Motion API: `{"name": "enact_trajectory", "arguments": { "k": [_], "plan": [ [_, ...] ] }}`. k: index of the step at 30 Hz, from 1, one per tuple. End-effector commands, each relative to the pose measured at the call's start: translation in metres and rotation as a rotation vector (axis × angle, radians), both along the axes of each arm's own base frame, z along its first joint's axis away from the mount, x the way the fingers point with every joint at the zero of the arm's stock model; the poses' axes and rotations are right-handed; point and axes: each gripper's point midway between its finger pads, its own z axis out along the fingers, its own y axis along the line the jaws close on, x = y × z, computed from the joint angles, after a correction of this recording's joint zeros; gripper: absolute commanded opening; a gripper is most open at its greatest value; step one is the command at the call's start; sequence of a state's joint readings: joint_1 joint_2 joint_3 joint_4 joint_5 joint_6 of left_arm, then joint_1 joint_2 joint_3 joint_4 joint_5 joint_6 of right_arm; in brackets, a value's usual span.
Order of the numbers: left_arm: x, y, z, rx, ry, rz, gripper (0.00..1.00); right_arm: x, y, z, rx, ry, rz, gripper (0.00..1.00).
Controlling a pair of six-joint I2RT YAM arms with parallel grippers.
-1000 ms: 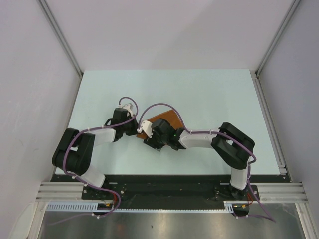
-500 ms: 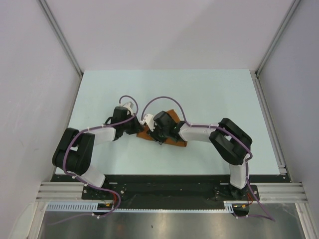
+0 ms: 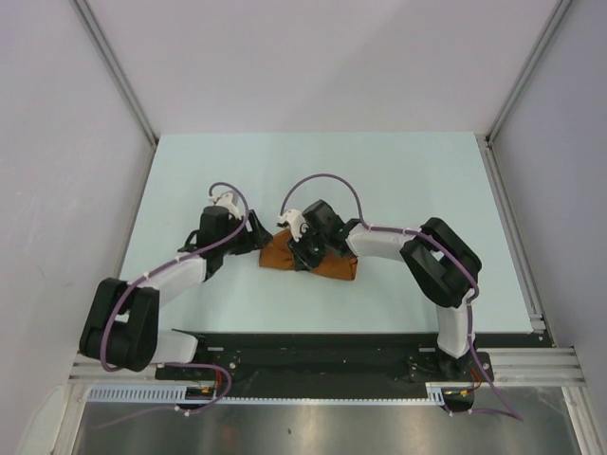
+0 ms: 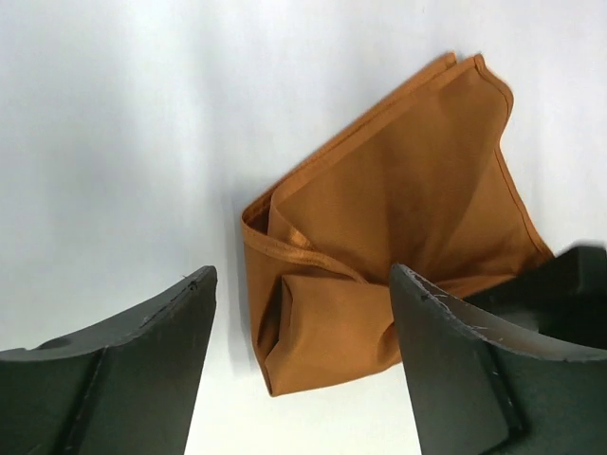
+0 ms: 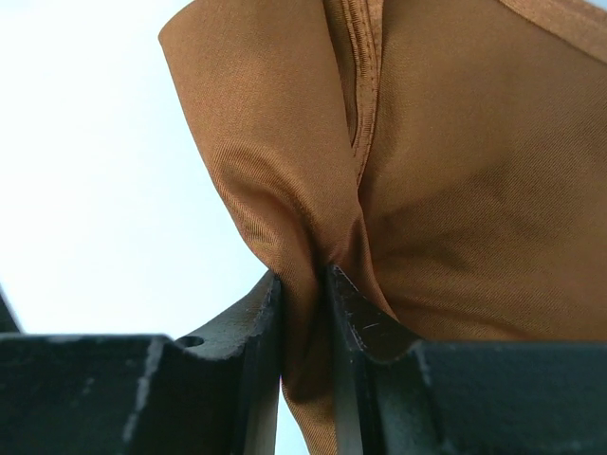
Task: Fold the napkin, place the utensils inside, and roll it up
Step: Roll the napkin with the utensil
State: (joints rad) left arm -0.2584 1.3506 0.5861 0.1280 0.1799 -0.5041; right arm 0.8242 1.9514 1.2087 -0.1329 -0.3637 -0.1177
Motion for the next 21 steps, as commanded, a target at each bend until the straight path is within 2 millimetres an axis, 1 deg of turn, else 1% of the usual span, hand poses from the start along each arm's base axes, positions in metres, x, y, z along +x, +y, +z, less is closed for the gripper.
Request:
{"name": "enact_trajectory", "arguments": {
  "k": [1,2,4,5,9,10,12,13,14,15,17,18,20,21],
  "plan": [
    [-0.015,-0.004,0.004,-0.054,-0.027,-0.021,0.8,-0.064,-0.021,-0.03,-0.059,0.359,0.039,0.25],
    [-0.023,-0.005,-0.002,-0.065,-0.01,-0.036,0.81,-0.063,-0.019,-0.026,-0.046,0.375,0.033,0.25],
    [-0.028,-0.007,-0.003,-0.079,-0.007,-0.046,0.83,-0.065,-0.018,-0.025,-0.029,0.416,0.036,0.24],
    [-0.033,-0.008,-0.009,-0.084,0.006,-0.053,0.84,-0.063,-0.016,-0.022,-0.019,0.419,0.039,0.24],
    [-0.037,-0.011,-0.019,-0.107,0.04,-0.059,0.84,-0.058,-0.017,-0.023,-0.013,0.451,0.016,0.24],
    [-0.035,-0.013,-0.019,-0.116,0.036,-0.063,0.84,-0.057,-0.018,-0.025,-0.017,0.455,0.011,0.24],
    [-0.038,-0.018,-0.024,-0.142,0.061,-0.075,0.82,-0.055,-0.019,-0.026,-0.019,0.457,0.008,0.24],
    [-0.036,-0.02,-0.021,-0.155,0.049,-0.08,0.78,-0.055,-0.018,-0.026,-0.021,0.454,0.008,0.24],
    [-0.037,-0.021,-0.024,-0.161,0.057,-0.082,0.75,-0.055,-0.019,-0.028,-0.024,0.456,0.007,0.24],
    [-0.038,-0.022,-0.027,-0.172,0.071,-0.081,0.69,-0.054,-0.019,-0.028,-0.023,0.457,0.008,0.24],
    [-0.035,-0.024,-0.029,-0.179,0.069,-0.082,0.63,-0.054,-0.019,-0.027,-0.02,0.459,0.01,0.24],
    [-0.035,-0.024,-0.035,-0.176,0.083,-0.084,0.56,-0.055,-0.019,-0.028,-0.021,0.46,0.01,0.24],
    [-0.033,-0.028,-0.034,-0.187,0.088,-0.097,0.47,-0.054,-0.019,-0.027,-0.022,0.457,0.008,0.24],
    [-0.033,-0.029,-0.035,-0.191,0.093,-0.1,0.35,-0.053,-0.02,-0.028,-0.024,0.451,0.005,0.25]
  ]
}}
